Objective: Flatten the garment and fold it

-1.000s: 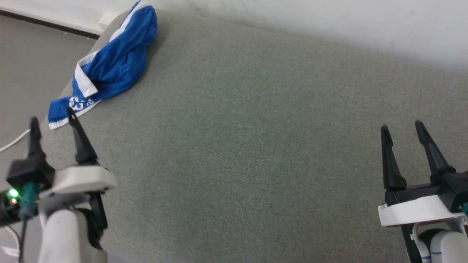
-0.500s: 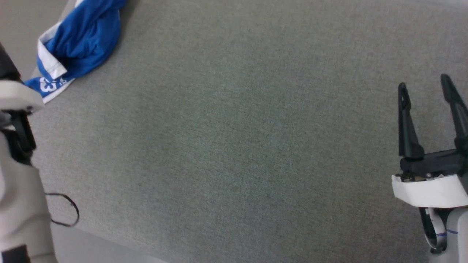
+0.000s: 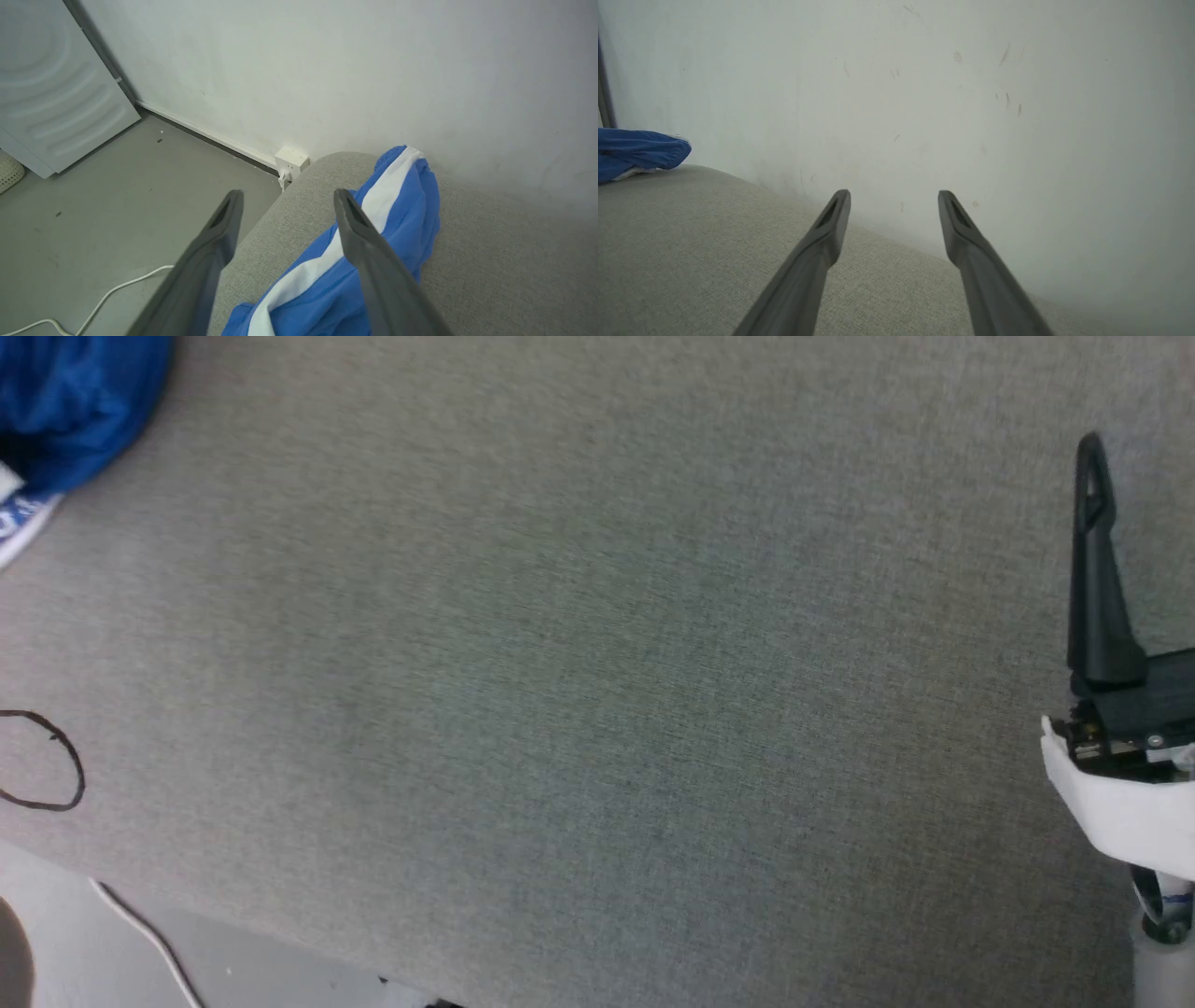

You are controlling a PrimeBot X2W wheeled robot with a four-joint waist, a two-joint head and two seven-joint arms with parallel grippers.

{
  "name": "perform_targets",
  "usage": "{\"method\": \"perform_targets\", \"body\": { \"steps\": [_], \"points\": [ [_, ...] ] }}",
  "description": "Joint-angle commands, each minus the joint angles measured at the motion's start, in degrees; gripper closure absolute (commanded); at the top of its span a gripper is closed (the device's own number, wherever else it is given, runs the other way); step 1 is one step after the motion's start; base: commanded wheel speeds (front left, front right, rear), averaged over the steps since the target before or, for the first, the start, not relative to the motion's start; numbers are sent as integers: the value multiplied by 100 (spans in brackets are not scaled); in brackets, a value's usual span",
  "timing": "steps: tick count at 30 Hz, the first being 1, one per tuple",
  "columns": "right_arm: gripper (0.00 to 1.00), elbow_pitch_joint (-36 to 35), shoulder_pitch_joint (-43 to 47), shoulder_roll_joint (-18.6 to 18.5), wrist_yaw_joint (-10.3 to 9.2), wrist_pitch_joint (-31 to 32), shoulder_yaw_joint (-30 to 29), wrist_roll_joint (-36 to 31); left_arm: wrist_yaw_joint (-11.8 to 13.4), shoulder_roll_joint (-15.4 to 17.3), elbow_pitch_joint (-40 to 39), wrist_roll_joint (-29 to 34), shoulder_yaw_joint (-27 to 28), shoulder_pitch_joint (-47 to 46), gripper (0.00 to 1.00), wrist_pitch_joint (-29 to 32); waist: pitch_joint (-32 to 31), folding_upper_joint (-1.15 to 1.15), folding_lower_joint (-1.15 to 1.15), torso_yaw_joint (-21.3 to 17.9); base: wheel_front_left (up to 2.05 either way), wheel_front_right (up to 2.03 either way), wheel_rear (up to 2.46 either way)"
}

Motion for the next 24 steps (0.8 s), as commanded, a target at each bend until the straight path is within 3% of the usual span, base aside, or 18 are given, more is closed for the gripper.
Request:
{"method": "perform_targets", "body": {
  "steps": [1,10,17,24],
  "points": [
    [0,-94,-113,-33,-6,-52,1,-56,-52,46,126,-98,-41,-198,0,133,447,0,-1,-143,0,0,0],
    [0,-478,-340,-84,-6,-116,118,-242,-116,415,201,-1502,-1010,-630,0,2190,899,0,-1,-282,0,0,0],
    [0,-552,-397,-42,-6,-116,152,-274,-117,582,354,-2022,-1481,-408,0,3296,998,0,-1,-436,0,0,0],
    [0,-555,-463,-14,-6,-116,154,-291,-117,611,464,-2176,-1773,-198,0,3644,1035,0,-1,-507,0,0,0]
  ]
}}
